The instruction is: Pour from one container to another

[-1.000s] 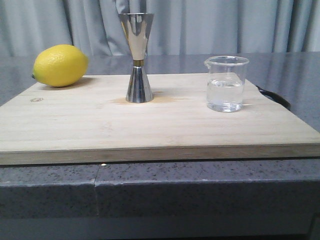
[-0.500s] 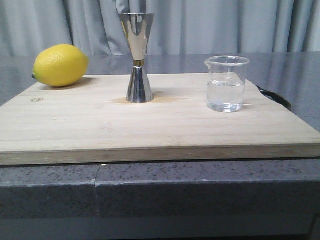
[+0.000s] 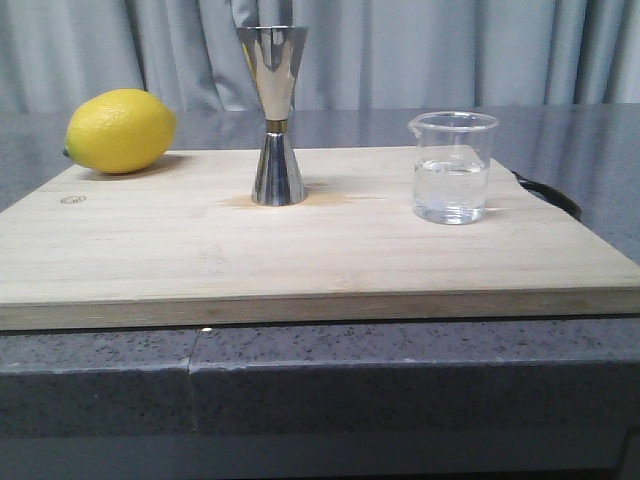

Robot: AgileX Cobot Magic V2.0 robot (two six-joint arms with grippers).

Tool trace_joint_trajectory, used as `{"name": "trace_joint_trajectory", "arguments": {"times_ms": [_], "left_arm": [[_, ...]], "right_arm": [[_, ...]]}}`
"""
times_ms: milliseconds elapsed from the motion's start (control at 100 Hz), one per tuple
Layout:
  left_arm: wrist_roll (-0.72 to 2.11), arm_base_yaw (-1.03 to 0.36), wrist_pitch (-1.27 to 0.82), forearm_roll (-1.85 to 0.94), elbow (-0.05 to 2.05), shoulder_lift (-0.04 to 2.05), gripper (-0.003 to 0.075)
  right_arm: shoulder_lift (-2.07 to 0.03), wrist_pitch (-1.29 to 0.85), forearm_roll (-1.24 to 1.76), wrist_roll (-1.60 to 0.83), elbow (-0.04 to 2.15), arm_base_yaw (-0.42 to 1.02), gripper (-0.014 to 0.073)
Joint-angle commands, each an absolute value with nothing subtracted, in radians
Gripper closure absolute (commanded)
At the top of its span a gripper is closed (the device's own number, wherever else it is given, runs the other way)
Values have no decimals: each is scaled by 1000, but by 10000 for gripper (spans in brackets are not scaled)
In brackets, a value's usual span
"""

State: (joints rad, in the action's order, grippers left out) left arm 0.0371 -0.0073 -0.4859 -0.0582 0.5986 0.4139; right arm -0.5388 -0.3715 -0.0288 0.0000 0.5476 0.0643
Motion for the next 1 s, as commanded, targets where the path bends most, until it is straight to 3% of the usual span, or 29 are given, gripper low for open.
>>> {"name": "trace_joint_trajectory", "arguments": {"times_ms": [0,110,260,300,370,990], "left_arm": [[39,-6,-412,-67,636,430,739],[39,-6,-410,-67,636,430,681],[39,-6,-405,-67,636,430,356],[37,-6,-400,-67,636,430,271],[37,-6,-381,-67,636,430,190],[37,-6,-356,-67,636,430,246]], "right_arm": [[-551,-304,-35,0,584,58,633],[-551,-299,-35,0,584,58,503],[-551,-299,-35,0,584,58,187],[-551,-299,-35,0,584,58,127],[-551,-301,-35,0,584,58,78],[-551,-287,-24,0,584,58,78]]}}
